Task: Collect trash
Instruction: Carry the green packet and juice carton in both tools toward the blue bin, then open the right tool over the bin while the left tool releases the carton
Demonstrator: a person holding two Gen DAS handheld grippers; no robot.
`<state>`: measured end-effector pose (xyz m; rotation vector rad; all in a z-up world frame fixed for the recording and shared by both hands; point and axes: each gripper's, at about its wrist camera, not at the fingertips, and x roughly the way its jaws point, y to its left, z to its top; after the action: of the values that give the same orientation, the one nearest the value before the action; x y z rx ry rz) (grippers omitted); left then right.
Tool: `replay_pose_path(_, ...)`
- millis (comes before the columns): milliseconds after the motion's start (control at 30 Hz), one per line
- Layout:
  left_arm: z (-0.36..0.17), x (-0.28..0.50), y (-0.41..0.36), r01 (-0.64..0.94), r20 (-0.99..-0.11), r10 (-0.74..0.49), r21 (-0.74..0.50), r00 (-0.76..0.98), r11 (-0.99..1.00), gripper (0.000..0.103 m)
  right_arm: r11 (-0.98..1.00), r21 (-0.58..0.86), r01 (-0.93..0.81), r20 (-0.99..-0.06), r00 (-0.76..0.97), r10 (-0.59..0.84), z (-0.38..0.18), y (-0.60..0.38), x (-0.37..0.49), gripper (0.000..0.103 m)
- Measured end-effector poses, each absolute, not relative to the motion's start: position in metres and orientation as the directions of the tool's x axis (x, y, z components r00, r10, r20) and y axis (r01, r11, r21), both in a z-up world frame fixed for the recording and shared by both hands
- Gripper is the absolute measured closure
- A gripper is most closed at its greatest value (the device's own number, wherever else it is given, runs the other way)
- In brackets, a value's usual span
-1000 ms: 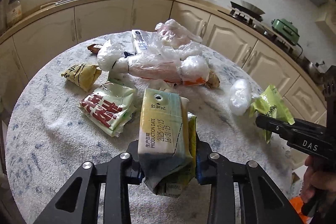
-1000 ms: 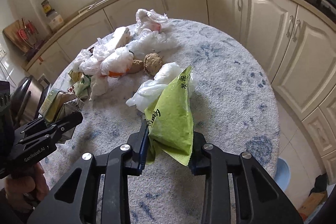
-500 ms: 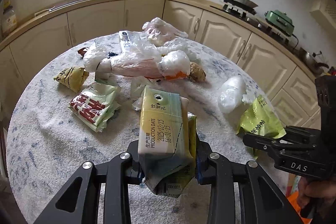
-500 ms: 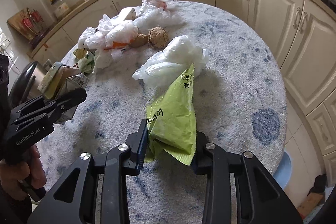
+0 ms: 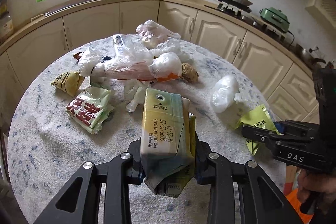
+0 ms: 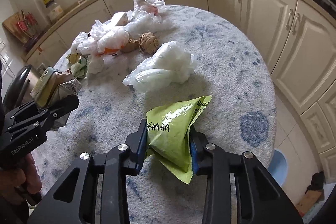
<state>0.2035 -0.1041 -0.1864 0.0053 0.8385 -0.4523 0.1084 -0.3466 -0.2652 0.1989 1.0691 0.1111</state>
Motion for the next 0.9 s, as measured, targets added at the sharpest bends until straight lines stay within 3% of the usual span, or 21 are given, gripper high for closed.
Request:
replay_pose_path(267, -0.152, 0.188, -0.146, 0.493, -0.675, -0.475, -0.186, 0.564, 0.85, 0.073, 0.952, 0.301, 0.063, -0.768, 0.607, 0.203, -0.218, -0.396, 0.074, 0.069)
replay_pose_path(433, -0.14, 0.182, -0.236, 0.637, -0.665, -0.574, -0.187, 0.479, 0.748, 0.073, 0.93, 0.299, 0.215, -0.756, 0.648, 0.094, -0.206, -0.479, 0.042, 0.069)
replay_pose_path(633, -0.188, 0.179, -0.396, 0.755, -0.752, -0.625, -0.284, 0.207, 0.591, 0.072, 0.83, 0.269, 0.489, -0.842, 0.538, -0.043, -0.267, -0.608, -0.008, 0.069)
replay_pose_path(900, -0.307, 0.162, -0.547, 0.798, -0.875, -0.48, -0.332, -0.061, 0.502, 0.071, 0.675, 0.286, 0.68, -0.922, 0.386, 0.002, -0.394, -0.702, -0.056, 0.069)
